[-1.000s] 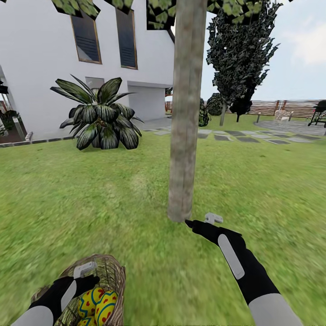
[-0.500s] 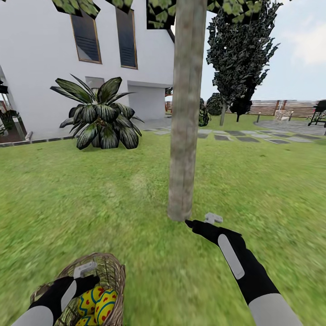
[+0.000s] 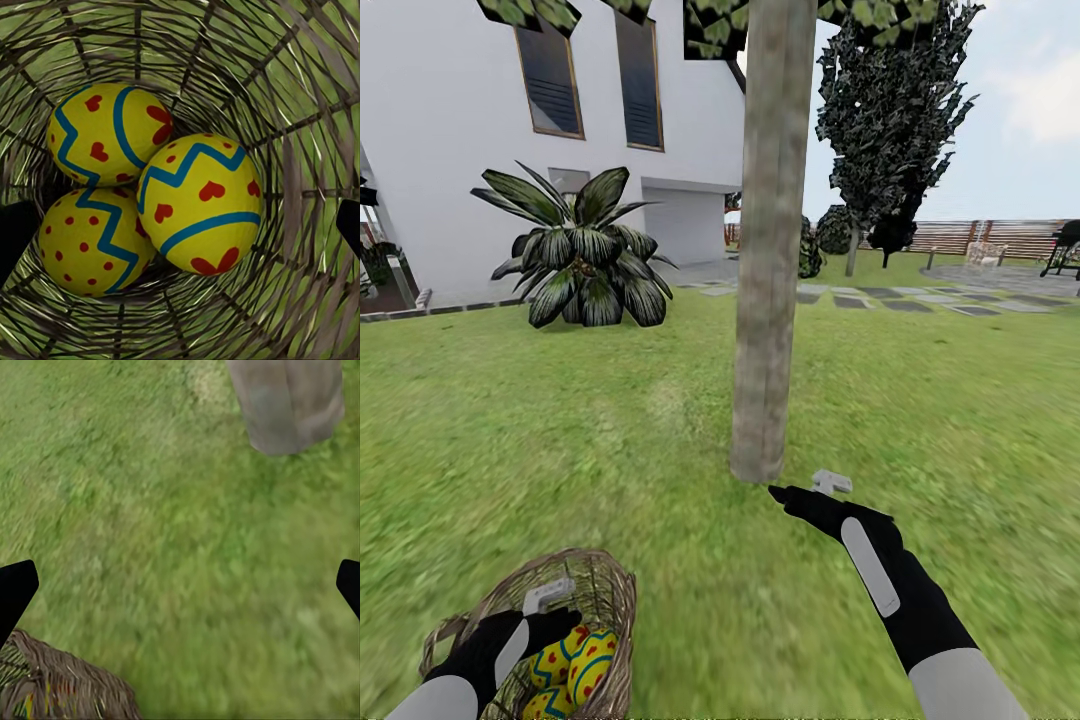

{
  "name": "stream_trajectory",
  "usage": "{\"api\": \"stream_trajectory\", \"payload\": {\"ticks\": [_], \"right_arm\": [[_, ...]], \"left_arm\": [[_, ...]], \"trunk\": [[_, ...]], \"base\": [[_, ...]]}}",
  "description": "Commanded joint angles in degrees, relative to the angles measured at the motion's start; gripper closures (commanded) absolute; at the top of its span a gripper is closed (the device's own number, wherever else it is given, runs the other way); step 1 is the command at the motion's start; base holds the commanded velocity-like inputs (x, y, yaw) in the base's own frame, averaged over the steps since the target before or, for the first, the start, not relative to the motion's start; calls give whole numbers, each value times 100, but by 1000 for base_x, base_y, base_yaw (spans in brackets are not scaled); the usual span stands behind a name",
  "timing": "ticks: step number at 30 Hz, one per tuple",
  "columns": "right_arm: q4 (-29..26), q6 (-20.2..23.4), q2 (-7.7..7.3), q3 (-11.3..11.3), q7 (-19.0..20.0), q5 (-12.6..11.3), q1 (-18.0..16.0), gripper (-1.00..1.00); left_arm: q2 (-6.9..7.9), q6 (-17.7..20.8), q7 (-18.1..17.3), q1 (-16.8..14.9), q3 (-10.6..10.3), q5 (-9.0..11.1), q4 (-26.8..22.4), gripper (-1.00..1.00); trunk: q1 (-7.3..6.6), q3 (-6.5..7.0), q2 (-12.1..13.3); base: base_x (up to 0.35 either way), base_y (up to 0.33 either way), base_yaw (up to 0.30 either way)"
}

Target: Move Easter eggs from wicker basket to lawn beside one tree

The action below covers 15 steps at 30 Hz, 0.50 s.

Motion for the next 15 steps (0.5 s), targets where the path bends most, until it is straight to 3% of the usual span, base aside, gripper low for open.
{"api": "stream_trajectory", "payload": {"ticks": [1, 15], "right_arm": [[-6, 18, -4, 10, -29, -36, -4, -100], [0, 18, -4, 10, -29, -36, -4, -100]], "left_arm": [[-3, 40, -55, -2, 37, 1, -10, -100], [4, 49, -261, -2, 37, 20, -12, -100]], "trunk": [[22, -24, -44], [329, -276, -606]], "base": [[0, 0, 0], [0, 0, 0]]}}
